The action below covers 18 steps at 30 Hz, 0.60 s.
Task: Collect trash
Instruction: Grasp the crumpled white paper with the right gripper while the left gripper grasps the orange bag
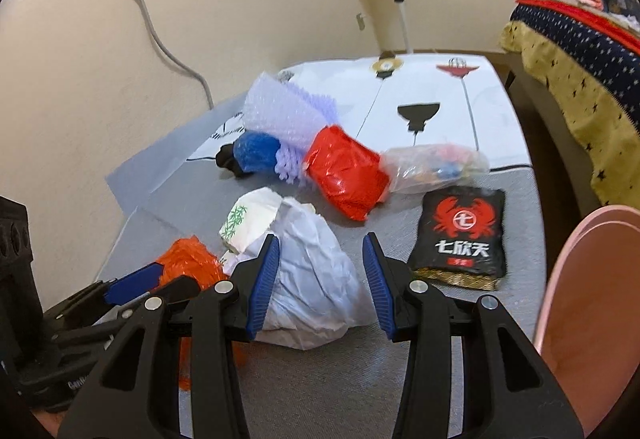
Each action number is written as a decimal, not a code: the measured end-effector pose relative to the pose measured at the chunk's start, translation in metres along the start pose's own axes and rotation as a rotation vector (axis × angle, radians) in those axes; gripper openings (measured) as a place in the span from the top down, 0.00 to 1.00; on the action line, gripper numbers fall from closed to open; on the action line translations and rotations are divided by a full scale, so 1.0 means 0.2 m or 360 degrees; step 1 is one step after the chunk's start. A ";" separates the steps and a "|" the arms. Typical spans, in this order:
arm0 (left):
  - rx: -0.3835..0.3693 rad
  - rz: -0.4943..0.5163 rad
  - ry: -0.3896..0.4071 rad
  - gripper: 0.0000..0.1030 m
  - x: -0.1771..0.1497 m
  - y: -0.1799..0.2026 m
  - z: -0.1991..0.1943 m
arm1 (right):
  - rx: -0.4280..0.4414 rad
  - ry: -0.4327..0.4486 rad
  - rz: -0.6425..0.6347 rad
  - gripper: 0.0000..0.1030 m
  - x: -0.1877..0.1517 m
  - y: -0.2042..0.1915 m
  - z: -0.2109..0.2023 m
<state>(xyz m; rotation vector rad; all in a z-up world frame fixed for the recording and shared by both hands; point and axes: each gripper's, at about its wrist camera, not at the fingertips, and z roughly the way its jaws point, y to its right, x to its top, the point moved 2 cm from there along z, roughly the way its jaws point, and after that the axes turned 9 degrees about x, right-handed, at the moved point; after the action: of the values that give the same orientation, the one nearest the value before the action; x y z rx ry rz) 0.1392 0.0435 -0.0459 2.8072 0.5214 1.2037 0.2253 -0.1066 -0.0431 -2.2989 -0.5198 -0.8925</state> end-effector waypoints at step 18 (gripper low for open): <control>0.0024 0.0127 0.0180 0.65 0.06 0.04 -0.16 | -0.0105 0.0208 -0.0083 0.92 0.04 -0.07 -0.37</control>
<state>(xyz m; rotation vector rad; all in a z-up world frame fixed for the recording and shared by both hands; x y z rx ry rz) 0.1267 0.0363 -0.0148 2.8096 0.4296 1.3857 0.1890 -0.1438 0.0110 -2.2758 -0.5027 -1.0917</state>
